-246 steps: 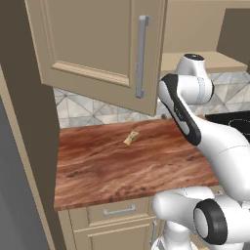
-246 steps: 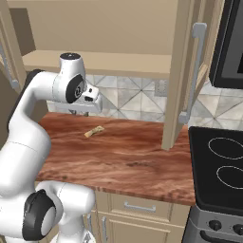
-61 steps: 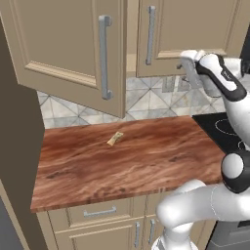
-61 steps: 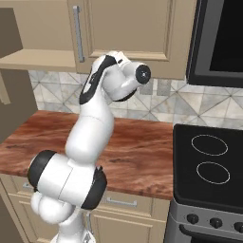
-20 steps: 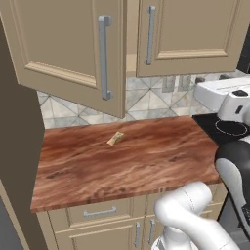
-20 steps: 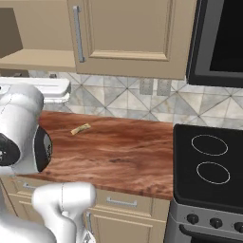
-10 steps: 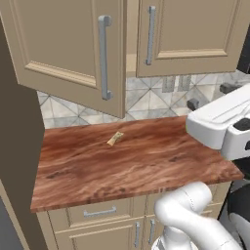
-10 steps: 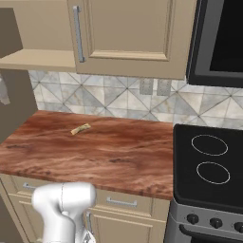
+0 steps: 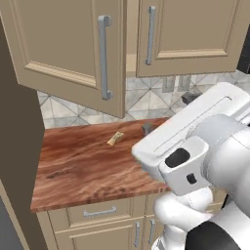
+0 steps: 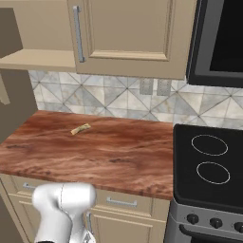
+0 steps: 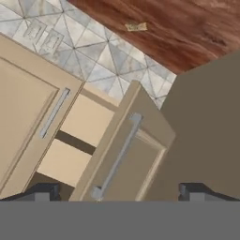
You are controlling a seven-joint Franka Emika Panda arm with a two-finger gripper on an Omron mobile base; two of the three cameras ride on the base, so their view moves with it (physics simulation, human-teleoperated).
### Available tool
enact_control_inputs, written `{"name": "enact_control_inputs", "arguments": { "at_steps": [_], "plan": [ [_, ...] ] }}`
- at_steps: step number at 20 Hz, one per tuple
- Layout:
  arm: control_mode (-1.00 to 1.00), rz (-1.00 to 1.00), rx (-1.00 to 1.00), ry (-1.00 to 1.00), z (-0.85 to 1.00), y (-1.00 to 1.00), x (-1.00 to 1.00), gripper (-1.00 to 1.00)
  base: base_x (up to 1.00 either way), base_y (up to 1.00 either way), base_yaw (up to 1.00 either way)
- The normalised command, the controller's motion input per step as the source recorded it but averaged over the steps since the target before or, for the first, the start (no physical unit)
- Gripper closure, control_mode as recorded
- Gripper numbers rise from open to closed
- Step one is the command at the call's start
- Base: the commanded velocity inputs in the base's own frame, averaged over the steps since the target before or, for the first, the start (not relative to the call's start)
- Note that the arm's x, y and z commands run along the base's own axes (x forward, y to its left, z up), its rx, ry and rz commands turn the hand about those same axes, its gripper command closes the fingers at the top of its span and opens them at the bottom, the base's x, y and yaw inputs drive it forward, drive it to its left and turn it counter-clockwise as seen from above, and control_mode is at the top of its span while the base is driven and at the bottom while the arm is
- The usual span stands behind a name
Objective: Close all open cabinet doors.
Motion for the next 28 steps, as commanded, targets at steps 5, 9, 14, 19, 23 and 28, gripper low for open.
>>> {"name": "enact_control_inputs", "arguments": {
  "at_steps": [5,9,14,19,23,28],
  "plan": [
    [-1.00,-0.36,-0.29,0.09,0.00,0.67,0.61,-1.00,0.00,0.00,0.00],
    [-1.00,-0.31,-0.31,0.08,-0.02,0.53,0.75,-1.00,0.00,0.00,0.00],
    [-1.00,-0.16,-0.29,0.01,-0.29,0.17,0.70,-1.00,0.00,0.00,0.00],
    [-1.00,-0.01,-0.24,-0.05,-0.49,0.12,0.61,-1.00,0.00,0.00,0.00],
    [-1.00,0.02,-0.20,-0.13,-0.44,0.16,0.58,-1.00,0.00,0.00,0.00],
    [-1.00,0.17,-0.07,-0.14,-0.12,-0.05,0.50,-1.00,0.00,0.00,0.00]
  ]
}}
